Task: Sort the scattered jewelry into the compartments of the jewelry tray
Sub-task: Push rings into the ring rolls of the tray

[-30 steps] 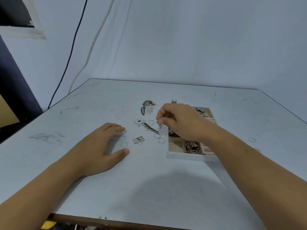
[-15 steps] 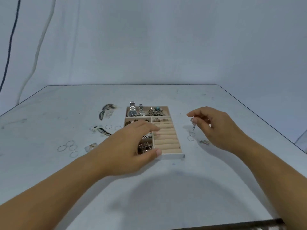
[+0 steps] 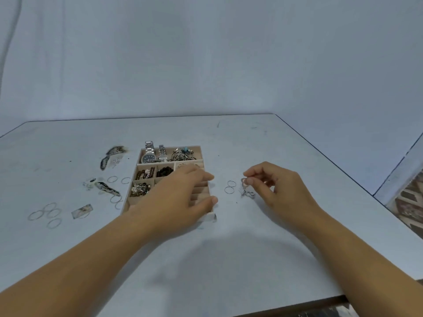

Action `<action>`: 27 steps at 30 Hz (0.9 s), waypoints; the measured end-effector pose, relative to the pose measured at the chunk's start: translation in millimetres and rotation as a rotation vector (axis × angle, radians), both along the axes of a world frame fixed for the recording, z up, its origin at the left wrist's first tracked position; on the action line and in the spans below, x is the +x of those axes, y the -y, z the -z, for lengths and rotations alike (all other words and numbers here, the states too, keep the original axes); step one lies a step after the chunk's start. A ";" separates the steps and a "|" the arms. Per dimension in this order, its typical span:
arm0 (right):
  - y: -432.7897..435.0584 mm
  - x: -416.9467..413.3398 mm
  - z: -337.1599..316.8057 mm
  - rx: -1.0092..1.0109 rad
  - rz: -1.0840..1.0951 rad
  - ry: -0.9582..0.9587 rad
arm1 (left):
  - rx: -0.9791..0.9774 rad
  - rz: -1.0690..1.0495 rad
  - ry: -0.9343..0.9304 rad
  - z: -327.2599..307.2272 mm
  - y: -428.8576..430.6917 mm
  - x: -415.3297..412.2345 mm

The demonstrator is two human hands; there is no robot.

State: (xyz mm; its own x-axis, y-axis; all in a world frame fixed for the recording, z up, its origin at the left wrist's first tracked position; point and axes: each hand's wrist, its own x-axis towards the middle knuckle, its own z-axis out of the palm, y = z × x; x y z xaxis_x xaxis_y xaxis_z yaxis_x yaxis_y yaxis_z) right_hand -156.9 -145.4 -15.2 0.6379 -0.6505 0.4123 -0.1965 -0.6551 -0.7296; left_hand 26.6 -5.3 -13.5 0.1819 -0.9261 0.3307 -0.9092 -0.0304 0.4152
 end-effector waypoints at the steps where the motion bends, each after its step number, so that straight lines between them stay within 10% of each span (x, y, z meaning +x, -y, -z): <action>1: 0.1 0.7 1.6 0.008 0.008 0.000 | 0.003 -0.002 0.009 0.7 -3.4 2.1; 27: 30.7 -27.3 18.0 0.112 0.144 -0.077 | 0.112 0.115 0.145 -5.6 59.8 -37.1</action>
State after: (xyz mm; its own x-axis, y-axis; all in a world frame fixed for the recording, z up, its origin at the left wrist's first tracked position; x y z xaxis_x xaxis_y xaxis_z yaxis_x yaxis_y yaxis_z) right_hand -184.3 -176.1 -33.3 0.5619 -0.7764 0.2852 -0.3407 -0.5315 -0.7756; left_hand -10.5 -65.1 -7.9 0.0310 -0.9704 0.2395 -0.9595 0.0383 0.2793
